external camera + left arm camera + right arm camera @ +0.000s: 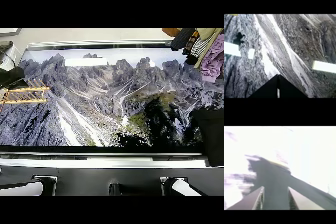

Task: Fold the clothes and pants, and hang the long-sleeved shirts on hangers.

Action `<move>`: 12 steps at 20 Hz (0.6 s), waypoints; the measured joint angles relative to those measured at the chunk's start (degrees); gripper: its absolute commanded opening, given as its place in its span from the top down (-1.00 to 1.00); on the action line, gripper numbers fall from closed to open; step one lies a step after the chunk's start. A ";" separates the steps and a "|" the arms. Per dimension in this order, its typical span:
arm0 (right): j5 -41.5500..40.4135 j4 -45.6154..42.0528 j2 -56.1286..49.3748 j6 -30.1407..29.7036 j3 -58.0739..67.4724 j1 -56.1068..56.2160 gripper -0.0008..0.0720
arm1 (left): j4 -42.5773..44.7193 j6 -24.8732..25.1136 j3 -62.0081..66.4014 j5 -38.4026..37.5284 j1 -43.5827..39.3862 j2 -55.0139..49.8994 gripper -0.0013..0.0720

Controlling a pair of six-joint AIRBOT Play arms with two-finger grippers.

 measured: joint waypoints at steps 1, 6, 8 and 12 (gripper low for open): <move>1.18 2.32 0.39 -1.36 0.81 4.44 0.91 | 1.07 1.05 -0.20 1.25 -0.35 -0.09 0.92; -3.78 7.74 -1.16 -8.72 2.54 32.94 0.90 | 3.74 8.07 -7.34 5.44 -3.34 1.62 0.92; -7.65 8.28 -2.84 -10.69 2.73 43.01 0.89 | 4.22 9.84 -13.68 8.26 -4.87 4.17 0.92; -12.07 8.83 -5.60 -13.29 2.89 56.70 0.89 | 4.42 11.54 -25.90 13.99 -7.17 9.29 0.92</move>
